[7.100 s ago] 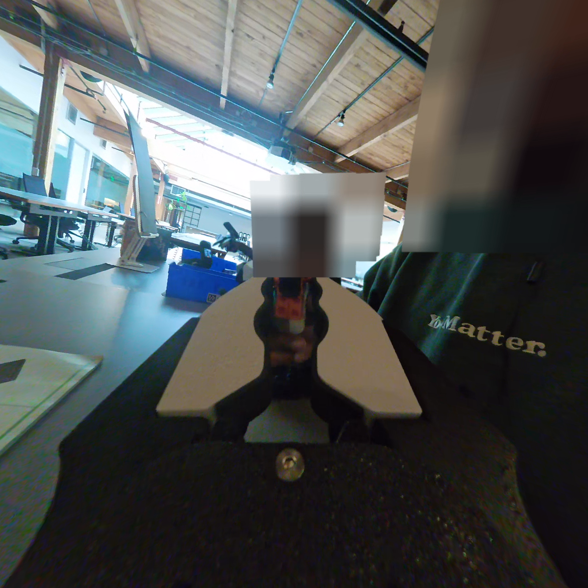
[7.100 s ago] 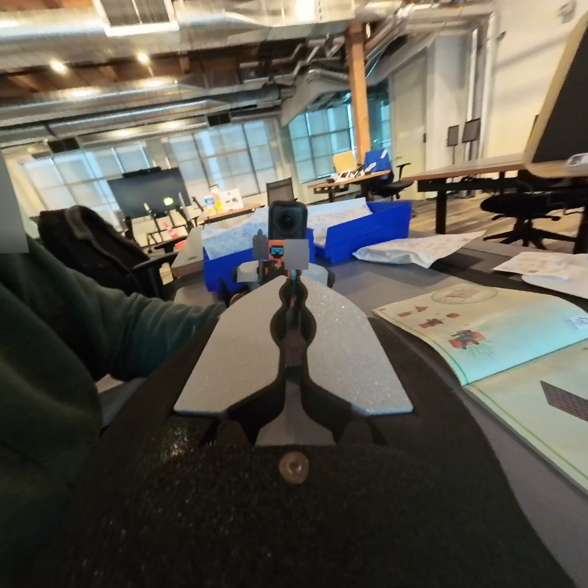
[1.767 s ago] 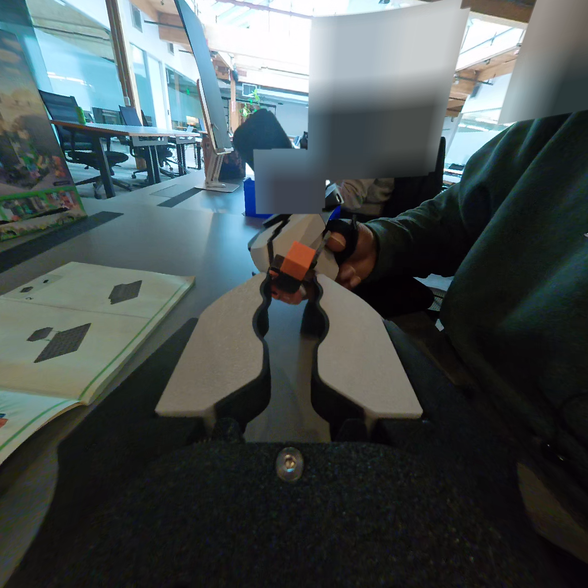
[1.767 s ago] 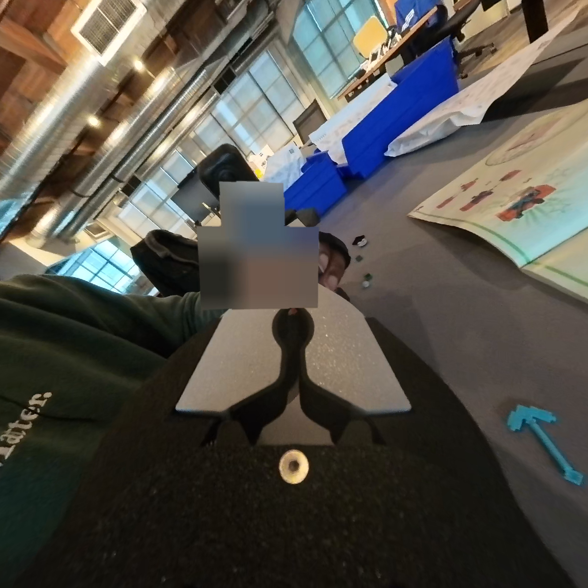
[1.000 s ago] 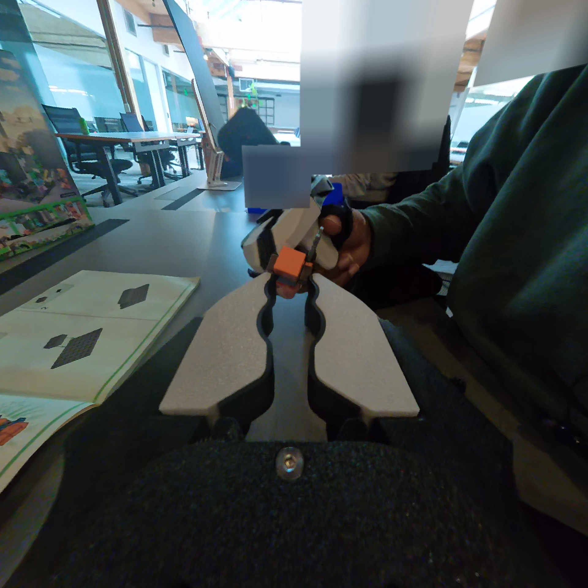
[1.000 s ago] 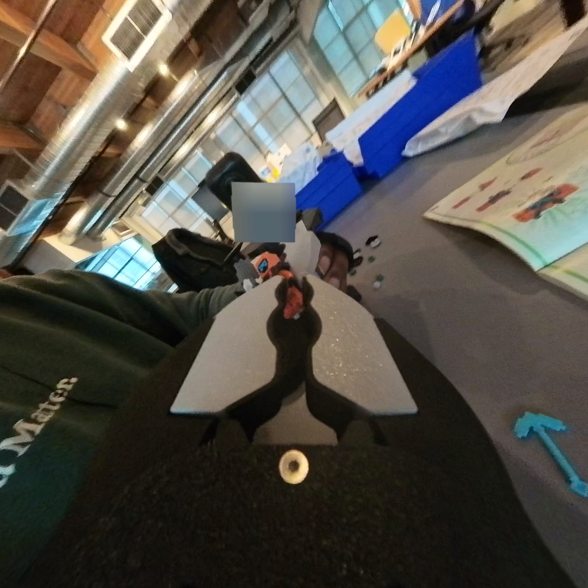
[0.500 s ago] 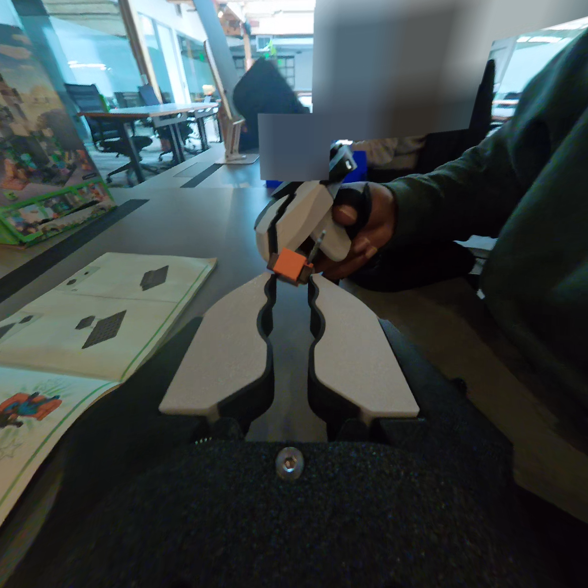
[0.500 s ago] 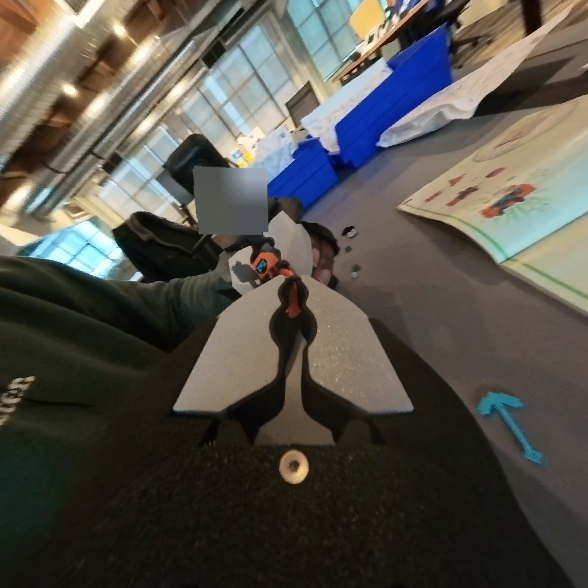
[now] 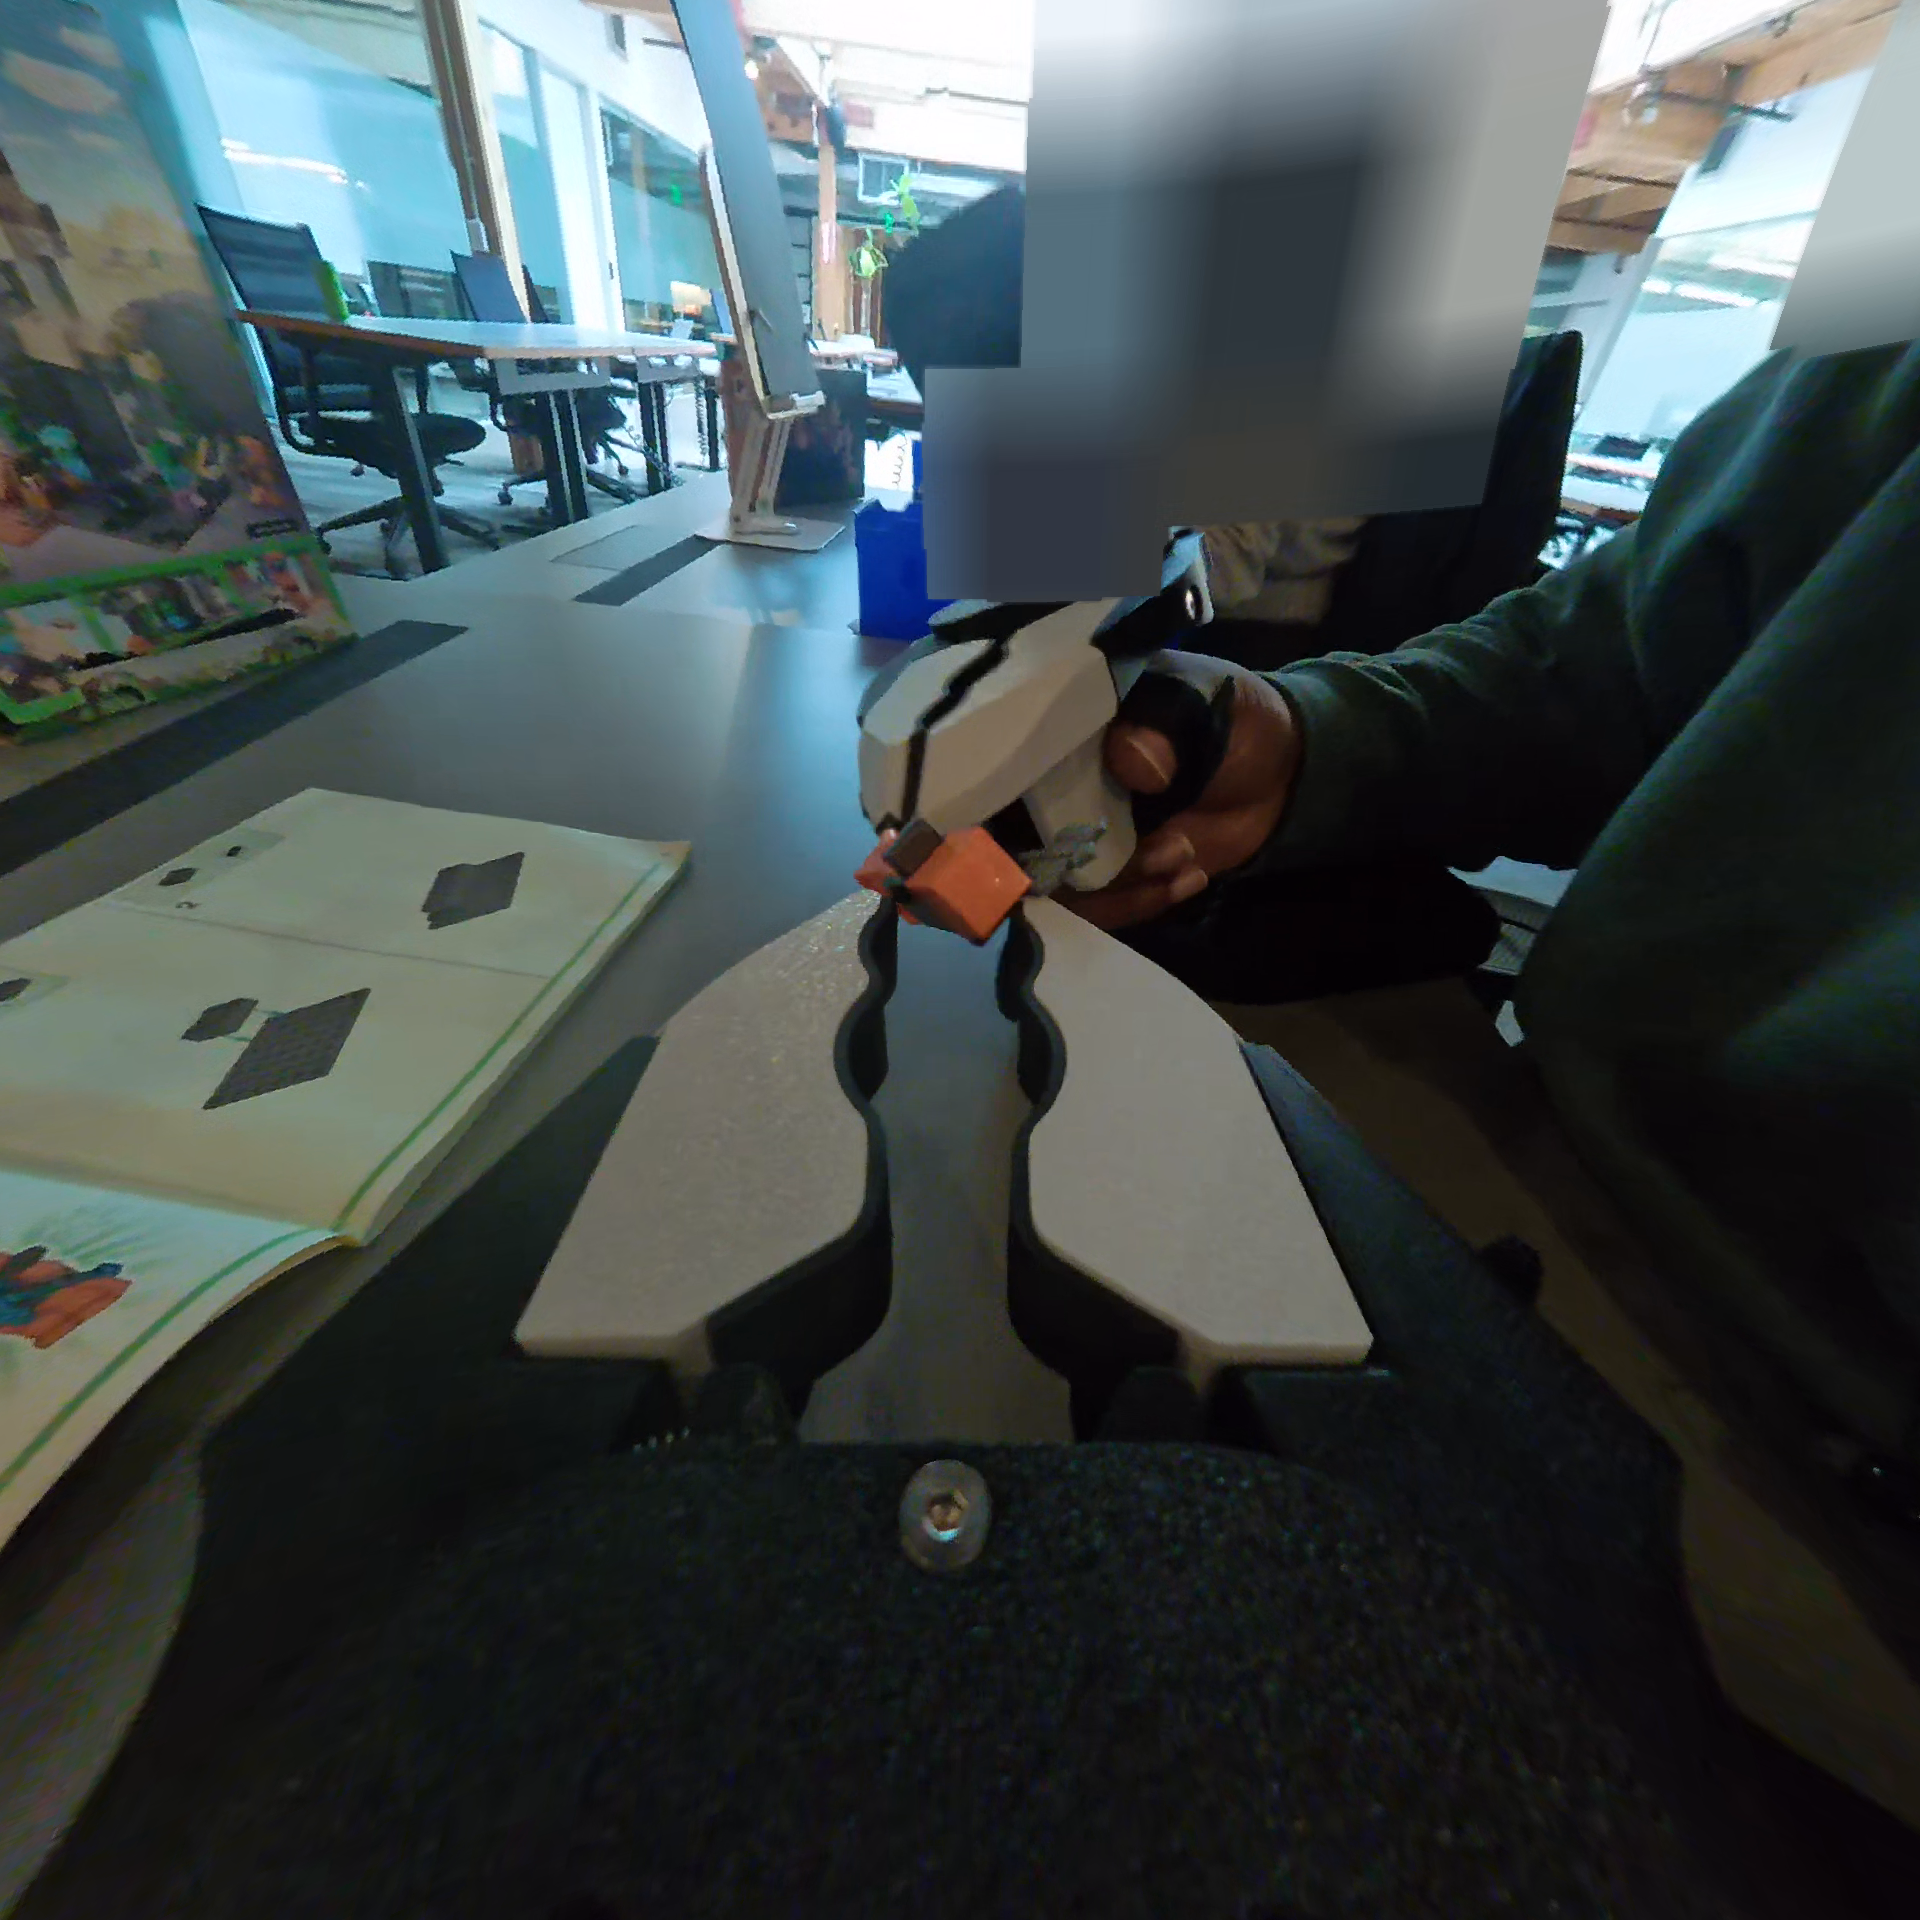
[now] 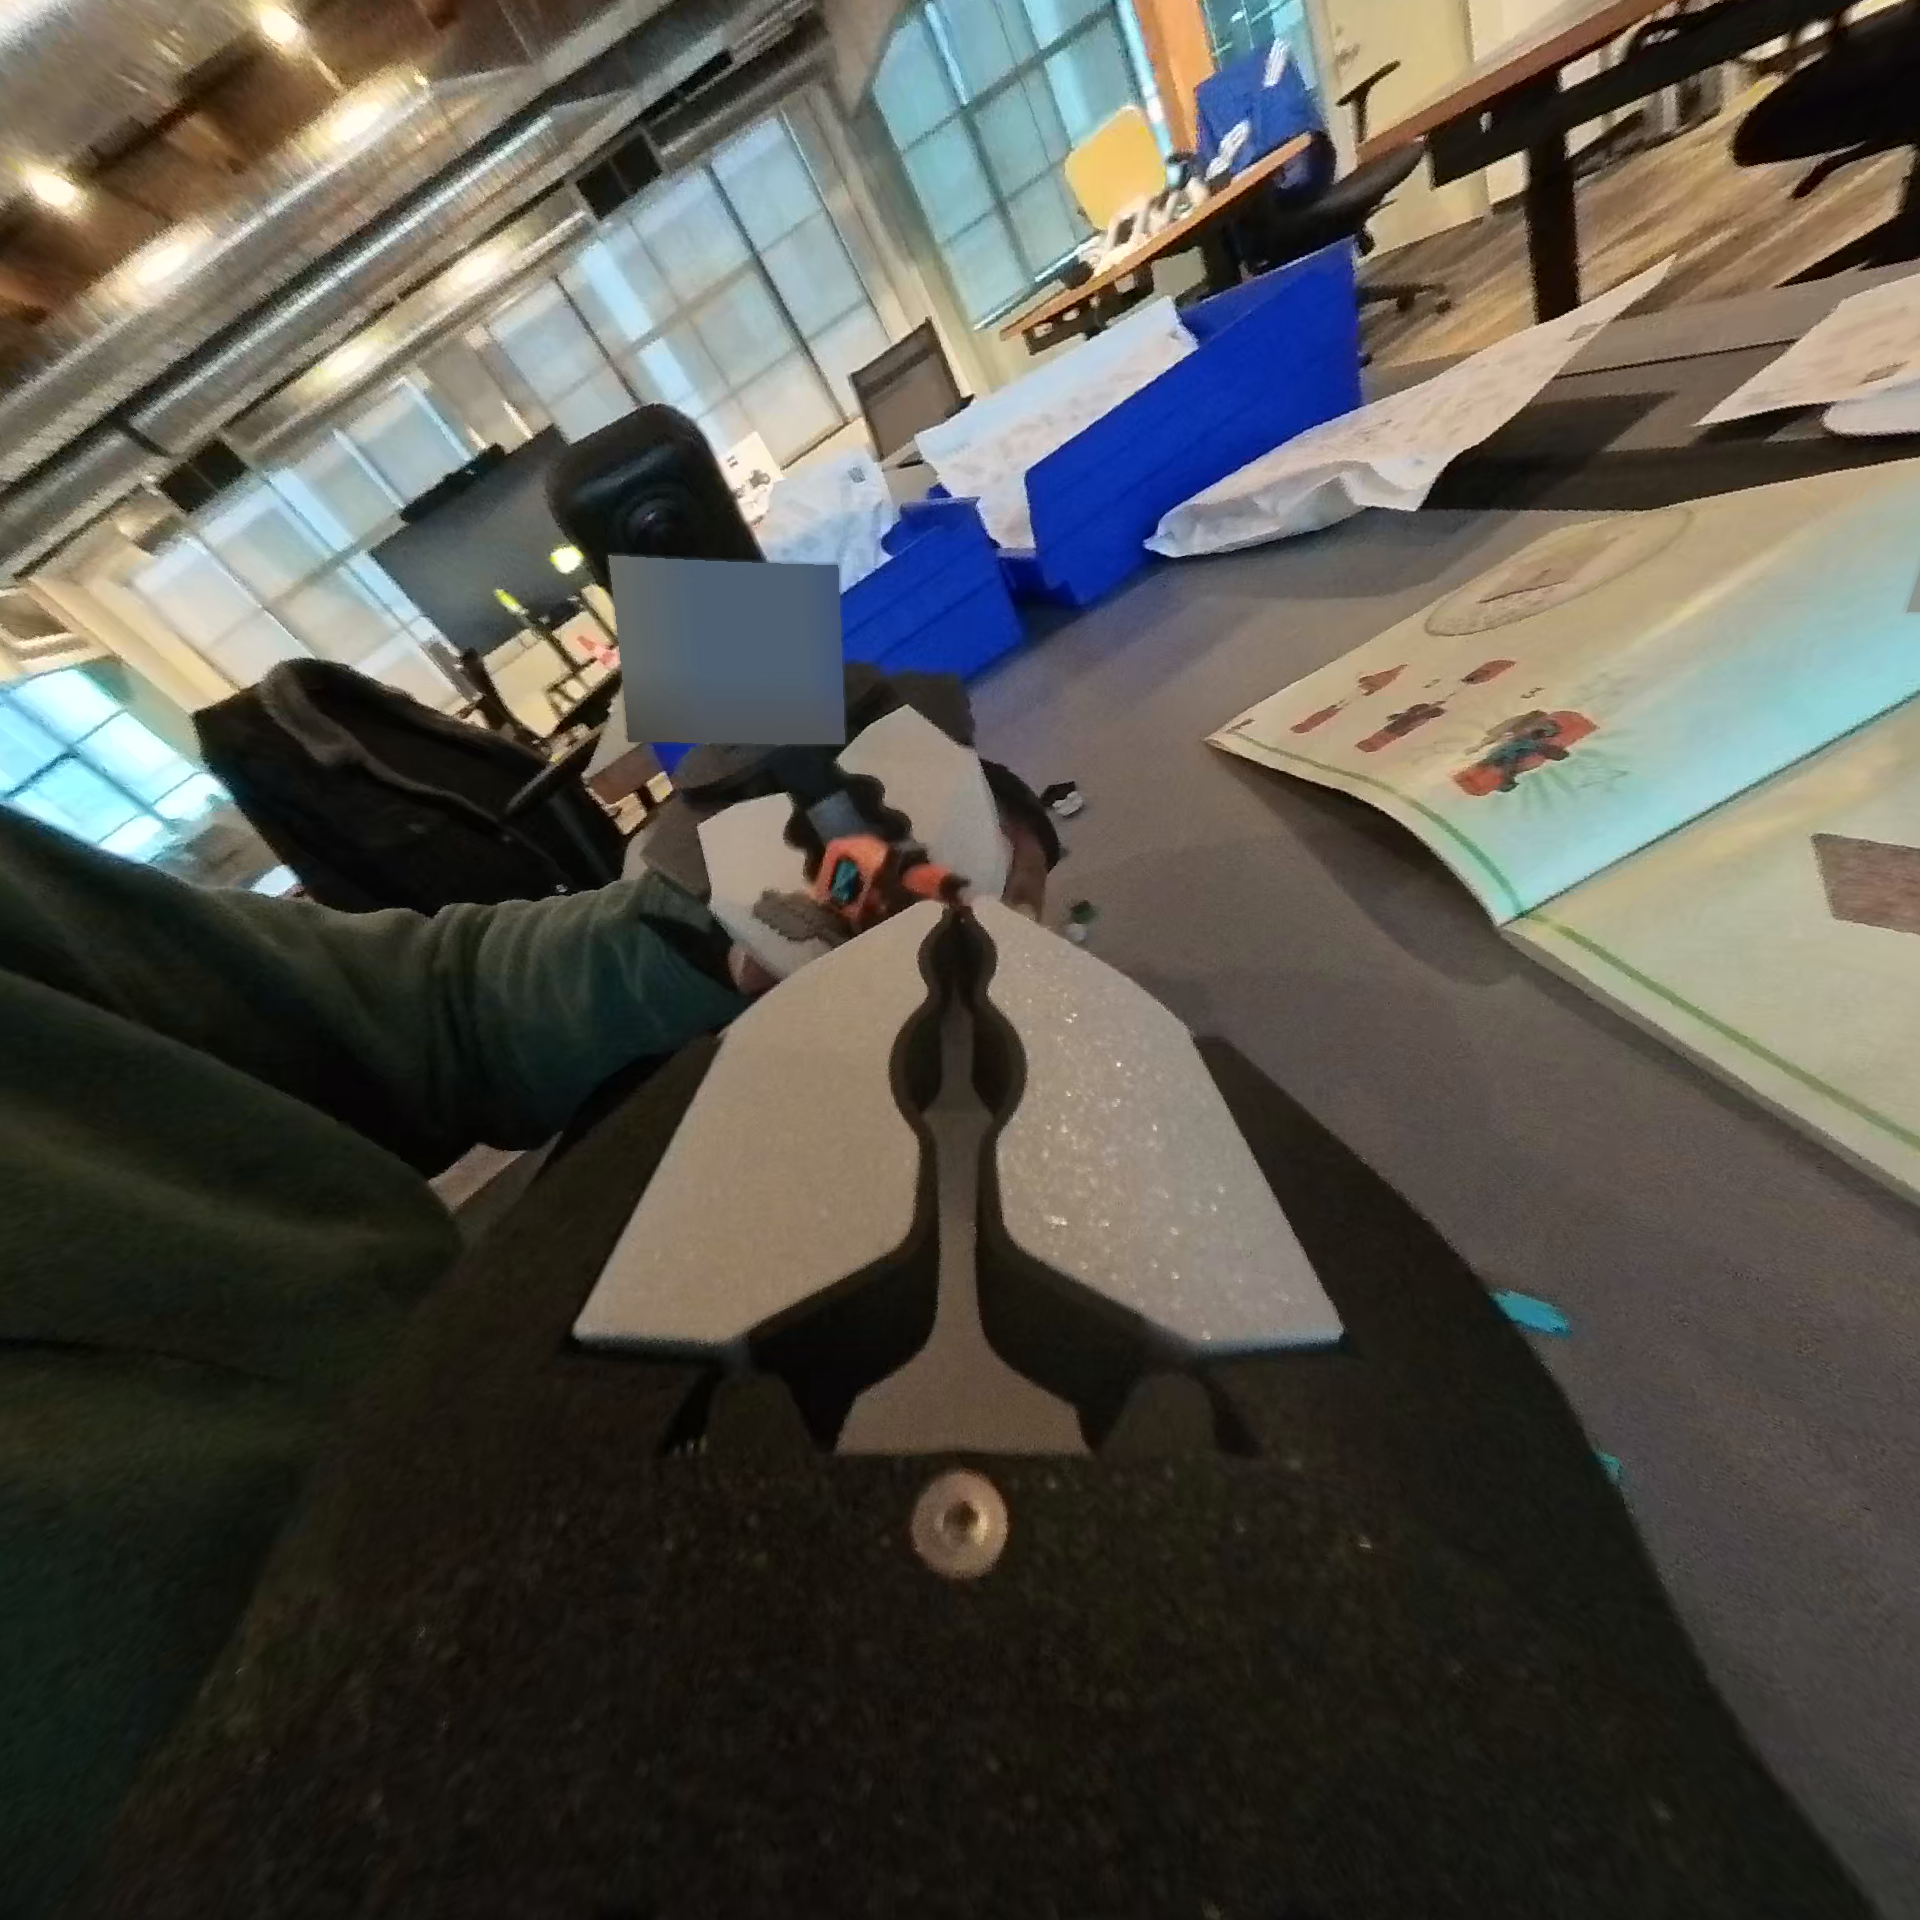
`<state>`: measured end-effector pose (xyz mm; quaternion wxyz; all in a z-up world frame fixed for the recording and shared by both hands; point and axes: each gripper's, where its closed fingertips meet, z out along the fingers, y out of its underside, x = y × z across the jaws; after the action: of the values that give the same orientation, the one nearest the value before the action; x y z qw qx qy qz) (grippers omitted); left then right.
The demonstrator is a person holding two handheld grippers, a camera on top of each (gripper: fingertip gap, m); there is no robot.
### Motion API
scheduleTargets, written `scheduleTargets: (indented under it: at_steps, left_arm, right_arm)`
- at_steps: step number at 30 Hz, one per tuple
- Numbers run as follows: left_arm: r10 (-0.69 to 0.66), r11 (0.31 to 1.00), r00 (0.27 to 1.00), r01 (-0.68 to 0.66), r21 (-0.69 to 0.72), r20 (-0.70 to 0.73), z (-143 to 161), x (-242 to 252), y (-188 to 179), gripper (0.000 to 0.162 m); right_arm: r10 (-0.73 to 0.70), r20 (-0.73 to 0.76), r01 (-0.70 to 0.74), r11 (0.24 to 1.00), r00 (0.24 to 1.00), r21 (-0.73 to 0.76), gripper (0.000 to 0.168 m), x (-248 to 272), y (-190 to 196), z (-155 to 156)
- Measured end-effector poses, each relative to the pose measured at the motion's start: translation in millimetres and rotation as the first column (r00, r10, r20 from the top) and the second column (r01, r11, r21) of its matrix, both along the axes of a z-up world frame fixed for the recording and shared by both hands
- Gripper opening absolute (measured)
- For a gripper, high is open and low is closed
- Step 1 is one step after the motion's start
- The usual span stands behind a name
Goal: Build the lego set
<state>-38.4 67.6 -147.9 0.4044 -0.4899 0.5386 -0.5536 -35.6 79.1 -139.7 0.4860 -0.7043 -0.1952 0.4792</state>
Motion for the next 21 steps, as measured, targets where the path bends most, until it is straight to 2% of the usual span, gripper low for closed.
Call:
scheduleTargets:
  at_steps: [8, 10, 12, 16, 21]
  left_arm:
    - [-0.001, 0.999, 0.999, 0.000, 0.042, 0.041, 6.2, -2.9, -1.3, 0.016]
    - [-0.011, 0.998, 0.999, 0.009, 0.062, 0.040, 5.8, -3.0, -3.8, 0.012]
    - [-0.010, 0.997, 0.999, 0.007, 0.081, 0.032, 4.7, -1.8, -5.3, 0.012]
    - [0.005, 0.994, 1.000, -0.006, 0.112, 0.013, 0.3, -0.3, -5.1, 0.012]
    - [0.025, 0.993, 1.000, -0.026, 0.117, 0.007, -0.7, 0.9, -2.4, 0.011]
  right_arm:
    - [0.037, -0.051, -0.037, 0.999, 0.998, 0.015, 0.000, -0.5, -2.8, 8.3]
    - [0.058, -0.066, -0.058, 0.998, 0.996, 0.003, 0.011, -0.6, -3.2, 9.6]
    - [0.074, -0.067, -0.074, 0.997, 0.995, -0.004, 0.013, -1.7, -4.0, 9.2]
    - [0.083, -0.050, -0.084, 0.997, 0.995, 0.000, 0.005, -4.1, -6.1, 8.1]
    - [0.059, -0.038, -0.059, 0.998, 0.998, 0.018, 0.003, -1.6, -4.2, 8.2]
